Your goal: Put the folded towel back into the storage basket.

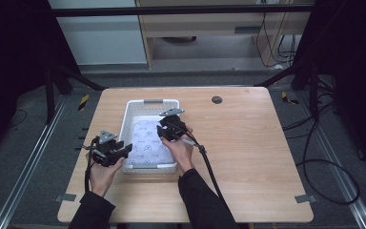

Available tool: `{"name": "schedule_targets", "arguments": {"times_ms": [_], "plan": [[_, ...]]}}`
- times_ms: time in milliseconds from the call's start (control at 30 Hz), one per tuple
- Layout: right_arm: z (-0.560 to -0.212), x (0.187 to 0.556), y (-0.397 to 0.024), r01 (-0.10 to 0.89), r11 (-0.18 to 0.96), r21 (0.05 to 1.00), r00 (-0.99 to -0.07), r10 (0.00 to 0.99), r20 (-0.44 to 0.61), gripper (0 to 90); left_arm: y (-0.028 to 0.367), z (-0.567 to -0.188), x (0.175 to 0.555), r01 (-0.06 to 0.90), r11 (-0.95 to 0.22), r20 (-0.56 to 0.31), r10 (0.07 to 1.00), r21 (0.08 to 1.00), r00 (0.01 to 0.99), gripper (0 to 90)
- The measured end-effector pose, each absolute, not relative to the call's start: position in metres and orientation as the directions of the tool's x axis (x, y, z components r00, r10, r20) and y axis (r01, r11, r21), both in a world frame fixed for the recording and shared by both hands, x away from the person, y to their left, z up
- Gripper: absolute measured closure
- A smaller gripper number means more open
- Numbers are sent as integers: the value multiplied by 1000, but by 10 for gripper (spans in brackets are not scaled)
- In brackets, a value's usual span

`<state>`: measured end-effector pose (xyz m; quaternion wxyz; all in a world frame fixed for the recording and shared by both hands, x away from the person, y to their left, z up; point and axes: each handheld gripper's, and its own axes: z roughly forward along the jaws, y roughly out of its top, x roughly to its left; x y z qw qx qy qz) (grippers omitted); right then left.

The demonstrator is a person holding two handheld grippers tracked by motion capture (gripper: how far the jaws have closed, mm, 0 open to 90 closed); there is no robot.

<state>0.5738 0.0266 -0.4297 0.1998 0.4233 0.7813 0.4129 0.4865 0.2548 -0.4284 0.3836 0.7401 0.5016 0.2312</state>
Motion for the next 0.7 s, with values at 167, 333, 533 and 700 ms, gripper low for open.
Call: {"name": "schedule_targets", "arguments": {"times_ms": [167,333,533,700], "plan": [[-417,569,16,474,267,839,-555,830,49,453,255,-421,481,543,-194,-49,915,817,400,548],[-405,558,-2,437,256,862,-566,823,43,340,255,-416,477,529,-187,-59,909,828,413,520],[-392,540,-36,423,211,881,-568,820,76,246,254,-411,471,516,-177,-76,899,838,432,476],[-390,521,-68,397,194,897,-586,806,85,207,251,-409,466,505,-183,-72,893,843,445,433]]}}
